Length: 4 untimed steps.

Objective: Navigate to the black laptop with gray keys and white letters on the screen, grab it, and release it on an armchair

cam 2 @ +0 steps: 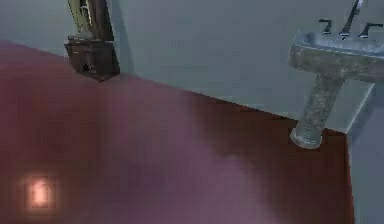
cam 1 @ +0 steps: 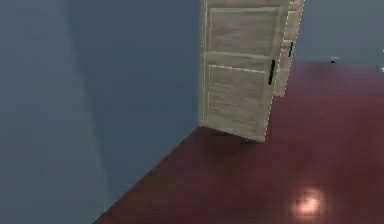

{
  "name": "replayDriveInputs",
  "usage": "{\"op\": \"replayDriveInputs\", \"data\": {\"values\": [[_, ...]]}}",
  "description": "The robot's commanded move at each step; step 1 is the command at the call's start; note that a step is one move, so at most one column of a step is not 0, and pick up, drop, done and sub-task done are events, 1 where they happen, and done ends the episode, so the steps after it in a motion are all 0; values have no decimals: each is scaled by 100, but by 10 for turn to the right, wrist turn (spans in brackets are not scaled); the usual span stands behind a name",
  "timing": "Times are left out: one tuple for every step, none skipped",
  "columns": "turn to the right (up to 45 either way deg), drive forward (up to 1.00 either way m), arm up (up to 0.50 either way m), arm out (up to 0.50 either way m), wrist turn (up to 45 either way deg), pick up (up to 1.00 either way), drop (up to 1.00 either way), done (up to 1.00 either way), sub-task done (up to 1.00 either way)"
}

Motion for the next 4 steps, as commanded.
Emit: {"op": "replayDriveInputs", "data": {"values": [[300, 0, 0, 0, 0, 0, 0, 0, 0], [0, 100, 0, 0, 0, 0, 0, 0, 0], [30, 0, 0, 0, 0, 0, 0, 0, 0], [0, 100, 0, 0, 0, 0, 0, 0, 0]]}}
